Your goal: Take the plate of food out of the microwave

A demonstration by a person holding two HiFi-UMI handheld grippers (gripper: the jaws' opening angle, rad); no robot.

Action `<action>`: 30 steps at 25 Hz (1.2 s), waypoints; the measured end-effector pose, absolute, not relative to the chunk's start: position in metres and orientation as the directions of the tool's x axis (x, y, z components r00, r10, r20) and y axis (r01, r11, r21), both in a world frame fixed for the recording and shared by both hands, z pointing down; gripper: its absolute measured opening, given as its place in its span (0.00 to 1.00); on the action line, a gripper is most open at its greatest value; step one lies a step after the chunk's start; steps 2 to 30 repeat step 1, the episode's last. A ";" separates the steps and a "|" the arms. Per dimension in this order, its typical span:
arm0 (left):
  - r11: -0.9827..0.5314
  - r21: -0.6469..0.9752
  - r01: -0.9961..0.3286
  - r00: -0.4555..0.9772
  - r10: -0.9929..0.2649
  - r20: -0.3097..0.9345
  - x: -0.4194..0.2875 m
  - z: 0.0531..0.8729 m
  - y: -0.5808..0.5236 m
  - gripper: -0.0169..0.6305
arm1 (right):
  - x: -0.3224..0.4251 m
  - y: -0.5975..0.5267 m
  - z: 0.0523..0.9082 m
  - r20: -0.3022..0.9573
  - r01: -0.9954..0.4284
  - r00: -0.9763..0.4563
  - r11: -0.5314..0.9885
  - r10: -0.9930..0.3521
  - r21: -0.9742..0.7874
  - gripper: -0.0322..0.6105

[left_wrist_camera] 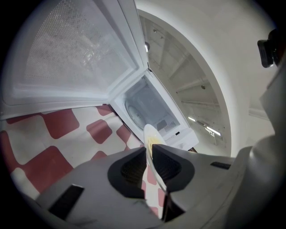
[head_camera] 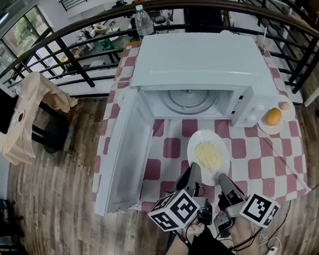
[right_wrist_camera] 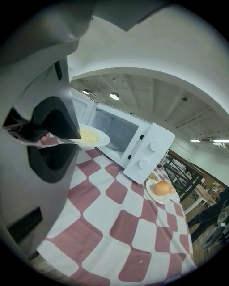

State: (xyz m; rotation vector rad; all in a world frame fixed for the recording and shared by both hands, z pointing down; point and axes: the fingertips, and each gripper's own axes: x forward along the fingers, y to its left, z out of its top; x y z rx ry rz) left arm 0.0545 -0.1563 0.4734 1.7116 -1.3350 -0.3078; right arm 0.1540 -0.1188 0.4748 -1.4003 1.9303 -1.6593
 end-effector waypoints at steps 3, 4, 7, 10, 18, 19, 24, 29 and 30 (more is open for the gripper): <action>0.005 0.770 -0.638 0.383 -0.866 0.323 0.053 0.474 -0.157 0.13 | 0.149 -0.123 0.471 0.352 -0.484 -0.531 -0.065 -0.771 -0.873 0.13; 0.005 0.770 -0.638 0.383 -0.866 0.323 0.053 0.474 -0.157 0.13 | 0.149 -0.123 0.471 0.352 -0.484 -0.531 -0.065 -0.771 -0.873 0.13; 0.005 0.770 -0.638 0.383 -0.866 0.323 0.053 0.474 -0.157 0.13 | 0.149 -0.123 0.471 0.352 -0.484 -0.531 -0.065 -0.771 -0.873 0.13; 0.005 0.770 -0.638 0.383 -0.866 0.323 0.053 0.474 -0.157 0.13 | 0.149 -0.123 0.471 0.352 -0.484 -0.531 -0.065 -0.771 -0.873 0.13; 0.005 0.770 -0.638 0.383 -0.866 0.323 0.053 0.474 -0.157 0.13 | 0.149 -0.123 0.471 0.352 -0.484 -0.531 -0.065 -0.771 -0.873 0.13; 0.005 0.770 -0.638 0.383 -0.866 0.323 0.053 0.474 -0.157 0.13 | 0.149 -0.123 0.471 0.352 -0.484 -0.531 -0.065 -0.771 -0.873 0.13; 0.005 0.770 -0.638 0.383 -0.866 0.323 0.053 0.474 -0.157 0.13 | 0.149 -0.123 0.471 0.352 -0.484 -0.531 -0.065 -0.771 -0.873 0.13; 0.005 0.770 -0.638 0.383 -0.866 0.323 0.053 0.474 -0.157 0.13 | 0.149 -0.123 0.471 0.352 -0.484 -0.531 -0.065 -0.771 -0.873 0.13; 0.005 0.770 -0.638 0.383 -0.866 0.323 0.053 0.474 -0.157 0.13 | 0.149 -0.123 0.471 0.352 -0.484 -0.531 -0.065 -0.771 -0.873 0.13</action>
